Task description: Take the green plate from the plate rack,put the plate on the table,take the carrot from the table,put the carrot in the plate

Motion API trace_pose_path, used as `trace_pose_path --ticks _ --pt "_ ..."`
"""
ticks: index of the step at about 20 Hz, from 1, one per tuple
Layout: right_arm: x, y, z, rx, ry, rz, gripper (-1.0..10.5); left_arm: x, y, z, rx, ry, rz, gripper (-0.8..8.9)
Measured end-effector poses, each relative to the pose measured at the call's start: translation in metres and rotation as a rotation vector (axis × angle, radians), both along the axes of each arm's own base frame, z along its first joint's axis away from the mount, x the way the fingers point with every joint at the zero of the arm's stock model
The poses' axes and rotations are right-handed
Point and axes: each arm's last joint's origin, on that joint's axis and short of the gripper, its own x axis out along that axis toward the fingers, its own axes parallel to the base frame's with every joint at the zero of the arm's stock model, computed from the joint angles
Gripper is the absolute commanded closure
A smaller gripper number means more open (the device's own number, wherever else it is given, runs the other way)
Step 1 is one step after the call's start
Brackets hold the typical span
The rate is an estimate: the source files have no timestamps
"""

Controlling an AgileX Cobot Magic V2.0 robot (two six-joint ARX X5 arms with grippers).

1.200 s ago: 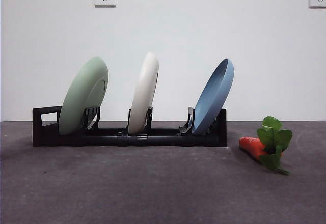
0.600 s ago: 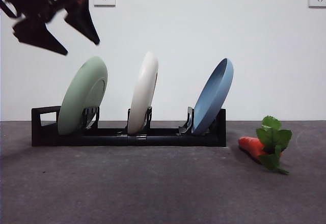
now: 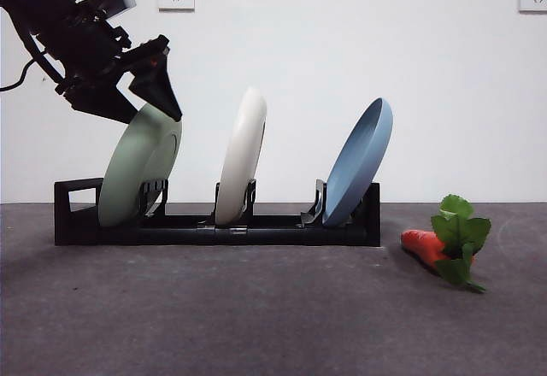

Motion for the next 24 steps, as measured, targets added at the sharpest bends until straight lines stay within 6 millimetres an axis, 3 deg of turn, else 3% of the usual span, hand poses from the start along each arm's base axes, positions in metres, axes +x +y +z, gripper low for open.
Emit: trace_pose_path --ticks 3,5,16,24 --pt "0.0 0.0 0.0 0.0 0.002 0.0 2.9 0.0 0.0 0.0 0.0 0.002 0.0 7.67" --pt "0.0 0.0 0.0 0.0 0.002 0.0 2.9 0.0 0.0 0.0 0.0 0.002 0.0 8.22" --pt "0.0 0.0 0.0 0.0 0.002 0.0 2.9 -0.001 -0.001 0.002 -0.104 0.038 -0.038 8.22" --pt "0.0 0.0 0.0 0.0 0.002 0.0 2.9 -0.016 0.004 0.039 -0.273 -0.029 -0.069 8.22"
